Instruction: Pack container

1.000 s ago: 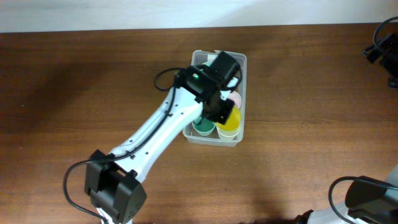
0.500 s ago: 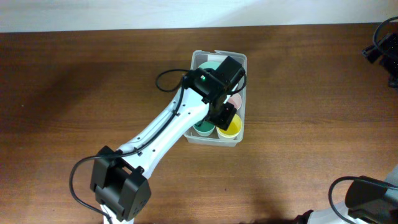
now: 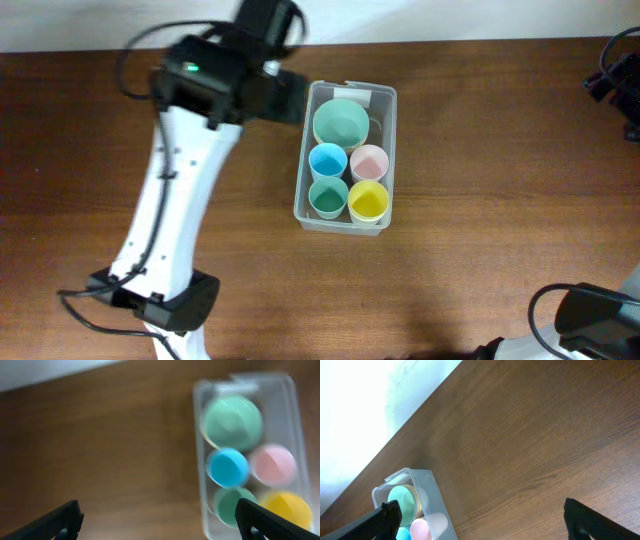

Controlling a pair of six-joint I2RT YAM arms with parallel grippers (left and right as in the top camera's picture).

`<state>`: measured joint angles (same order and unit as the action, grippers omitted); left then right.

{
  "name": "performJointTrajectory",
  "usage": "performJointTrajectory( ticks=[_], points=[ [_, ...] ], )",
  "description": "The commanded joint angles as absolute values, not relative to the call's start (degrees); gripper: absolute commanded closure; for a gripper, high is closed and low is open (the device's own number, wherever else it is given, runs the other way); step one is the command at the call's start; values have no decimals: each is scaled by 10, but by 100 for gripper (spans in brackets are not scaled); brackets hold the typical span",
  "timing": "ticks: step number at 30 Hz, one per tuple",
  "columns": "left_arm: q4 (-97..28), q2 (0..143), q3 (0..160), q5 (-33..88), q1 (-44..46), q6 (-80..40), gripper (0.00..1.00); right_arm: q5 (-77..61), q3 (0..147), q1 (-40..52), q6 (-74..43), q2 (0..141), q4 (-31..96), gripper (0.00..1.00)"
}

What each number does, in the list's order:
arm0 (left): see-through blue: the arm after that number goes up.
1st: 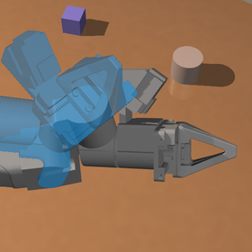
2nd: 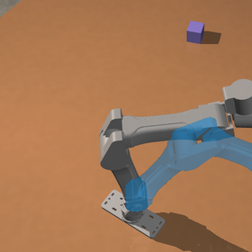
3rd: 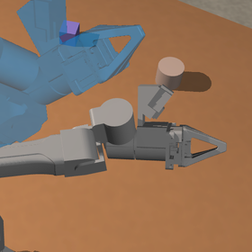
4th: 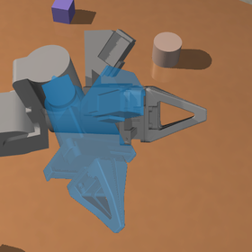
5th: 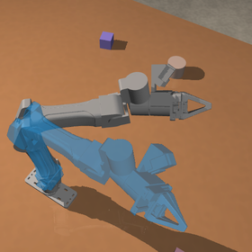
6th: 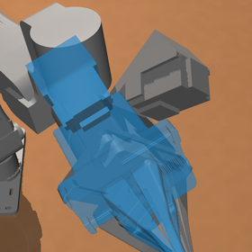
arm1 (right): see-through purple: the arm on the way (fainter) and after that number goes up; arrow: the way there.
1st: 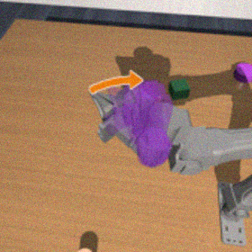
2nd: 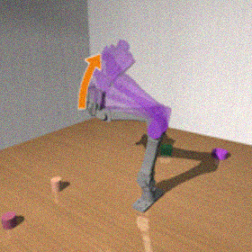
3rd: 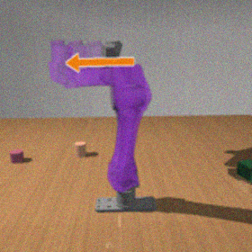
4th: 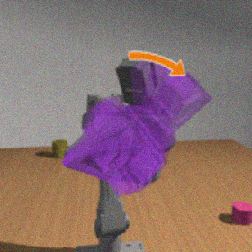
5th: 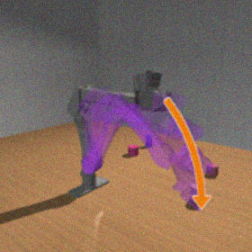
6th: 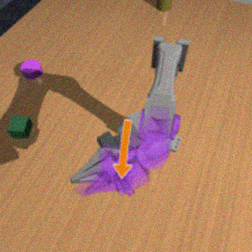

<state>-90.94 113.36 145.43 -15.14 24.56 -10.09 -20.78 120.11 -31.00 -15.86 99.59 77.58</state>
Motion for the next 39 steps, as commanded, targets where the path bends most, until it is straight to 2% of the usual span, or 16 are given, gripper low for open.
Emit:
performJointTrajectory(
  ticks=[1, 10, 21, 25, 32, 36, 39],
  points=[
    [-929, 1128, 1496, -178, 208, -98, 0, -203, 1202, -312, -157, 997, 774, 1],
    [-967, 1122, 1528, -214, 139, -165, 0, -203, 1202, -312, -157, 997, 774, 1],
    [-967, 1122, 1528, -212, 130, -165, 0, -203, 1202, -283, -157, 981, 774, 1],
    [-967, 1122, 1528, -212, 130, -165, 0, -203, 1202, -227, -157, 943, 774, 1],
    [-967, 1122, 1528, -212, 130, -165, 0, -203, 1202, -43, -157, 865, 774, 1],
    [-967, 1122, 1528, -212, 130, -165, 0, -75, 1202, 44, -107, 825, 737, 1],
    [-967, 1122, 1528, -212, 130, -165, 0, -7, 1179, 68, -103, 789, 721, 1]
  ],
)
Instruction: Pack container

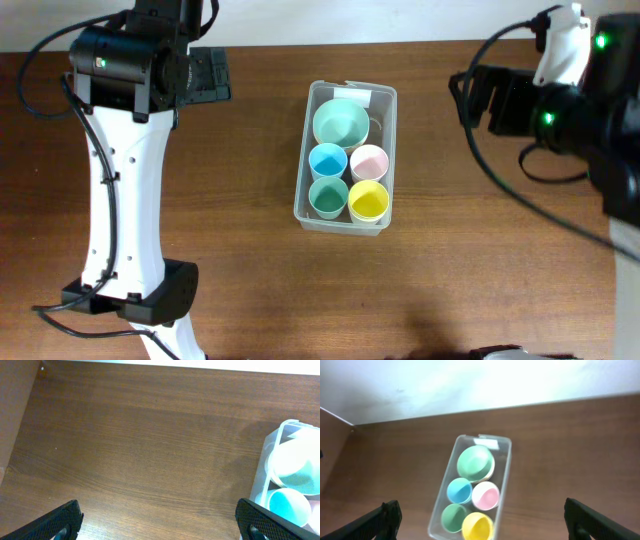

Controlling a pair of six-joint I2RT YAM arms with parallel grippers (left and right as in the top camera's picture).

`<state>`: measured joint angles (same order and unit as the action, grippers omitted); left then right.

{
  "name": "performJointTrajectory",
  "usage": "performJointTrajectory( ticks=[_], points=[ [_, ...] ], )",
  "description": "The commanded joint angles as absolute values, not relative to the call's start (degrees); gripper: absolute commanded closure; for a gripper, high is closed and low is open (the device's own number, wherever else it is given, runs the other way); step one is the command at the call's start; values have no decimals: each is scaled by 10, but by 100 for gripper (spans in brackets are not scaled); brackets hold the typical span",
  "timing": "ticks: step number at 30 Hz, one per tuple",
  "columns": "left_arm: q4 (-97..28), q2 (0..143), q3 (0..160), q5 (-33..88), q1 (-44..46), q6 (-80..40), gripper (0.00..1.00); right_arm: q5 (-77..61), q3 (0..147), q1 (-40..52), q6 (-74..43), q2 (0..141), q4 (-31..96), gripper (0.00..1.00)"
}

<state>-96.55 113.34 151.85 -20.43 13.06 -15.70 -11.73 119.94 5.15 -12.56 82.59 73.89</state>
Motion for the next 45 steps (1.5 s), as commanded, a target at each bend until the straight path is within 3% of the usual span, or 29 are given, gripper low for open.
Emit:
performJointTrajectory(
  ticks=[1, 5, 13, 29, 38, 45],
  points=[
    [-967, 1122, 1528, -212, 130, -165, 0, -3, 1164, 67, -103, 778, 707, 1],
    [-967, 1122, 1528, -212, 130, -165, 0, 22, 1070, 67, -103, 722, 614, 1],
    [-967, 1122, 1528, -212, 130, -165, 0, 106, 741, 66, -103, 553, 365, 1],
    [-967, 1122, 1528, -212, 130, -165, 0, 112, 155, 36, -123, 168, 164, 1],
    [-967, 1122, 1528, -212, 130, -165, 0, 111, 58, 7, -129, 7, 182, 1],
    [-967, 1122, 1528, -212, 130, -165, 0, 110, 56, 3, -123, 2, 181, 1]
  ],
)
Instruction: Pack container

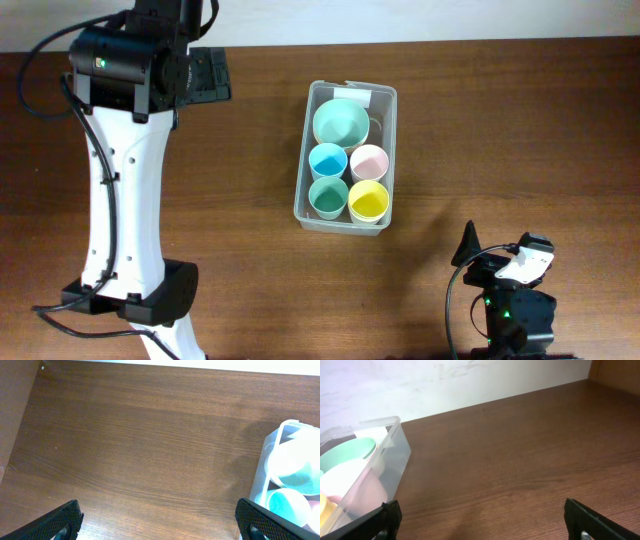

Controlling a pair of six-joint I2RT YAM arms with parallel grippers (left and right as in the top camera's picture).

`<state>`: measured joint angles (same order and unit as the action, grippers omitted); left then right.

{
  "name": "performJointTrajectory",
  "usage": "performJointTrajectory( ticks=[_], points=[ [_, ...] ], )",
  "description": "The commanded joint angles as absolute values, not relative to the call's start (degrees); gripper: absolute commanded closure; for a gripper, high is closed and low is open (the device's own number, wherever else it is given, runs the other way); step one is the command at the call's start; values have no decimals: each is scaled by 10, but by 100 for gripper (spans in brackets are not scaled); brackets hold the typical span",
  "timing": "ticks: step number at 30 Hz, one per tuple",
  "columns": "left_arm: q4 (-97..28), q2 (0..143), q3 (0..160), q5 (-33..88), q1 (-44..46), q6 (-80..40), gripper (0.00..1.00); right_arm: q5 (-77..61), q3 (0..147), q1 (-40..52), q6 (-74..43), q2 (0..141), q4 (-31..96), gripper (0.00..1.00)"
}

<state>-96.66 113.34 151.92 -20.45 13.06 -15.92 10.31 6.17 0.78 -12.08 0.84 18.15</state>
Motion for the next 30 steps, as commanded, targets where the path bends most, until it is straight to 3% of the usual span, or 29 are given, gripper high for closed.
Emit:
performJointTrajectory(
  ticks=[1, 30],
  points=[
    [-967, 1122, 1528, -212, 130, -165, 0, 110, 56, 3, -124, 2, 181, 1],
    [-967, 1113, 1528, -213, 131, -165, 0, 110, 56, 3, -125, 2, 181, 1]
  ],
)
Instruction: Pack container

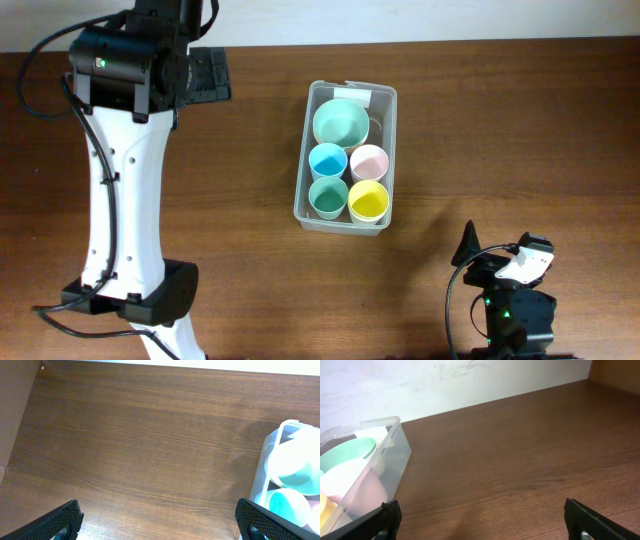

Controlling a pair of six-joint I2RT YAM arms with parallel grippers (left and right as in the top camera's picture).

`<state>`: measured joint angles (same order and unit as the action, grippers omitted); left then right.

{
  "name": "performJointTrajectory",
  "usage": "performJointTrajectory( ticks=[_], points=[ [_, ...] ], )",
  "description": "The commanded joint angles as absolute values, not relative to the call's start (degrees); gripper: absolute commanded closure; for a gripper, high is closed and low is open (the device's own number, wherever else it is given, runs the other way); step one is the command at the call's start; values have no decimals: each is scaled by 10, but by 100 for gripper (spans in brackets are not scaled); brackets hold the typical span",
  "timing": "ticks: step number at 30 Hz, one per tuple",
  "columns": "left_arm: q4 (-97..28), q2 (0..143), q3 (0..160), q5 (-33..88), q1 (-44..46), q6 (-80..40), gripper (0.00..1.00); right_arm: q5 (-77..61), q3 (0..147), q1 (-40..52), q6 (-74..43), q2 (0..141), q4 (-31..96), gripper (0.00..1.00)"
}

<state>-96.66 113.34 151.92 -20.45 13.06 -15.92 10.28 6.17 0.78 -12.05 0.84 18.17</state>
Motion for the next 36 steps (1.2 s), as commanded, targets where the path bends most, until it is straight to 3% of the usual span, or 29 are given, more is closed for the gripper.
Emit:
performJointTrajectory(
  ticks=[1, 9, 25, 36],
  points=[
    [-966, 1108, 1528, -218, 131, -164, 0, 110, 56, 3, -125, 2, 181, 1],
    [-904, 992, 1428, -257, 121, -165, 0, 110, 56, 3, -125, 2, 181, 1],
    [-474, 525, 708, -131, -39, -165, 0, 110, 56, 3, -125, 2, 181, 1],
    [-420, 286, 424, -156, -39, -164, 0, 110, 56, 3, -125, 2, 181, 1]
  ],
)
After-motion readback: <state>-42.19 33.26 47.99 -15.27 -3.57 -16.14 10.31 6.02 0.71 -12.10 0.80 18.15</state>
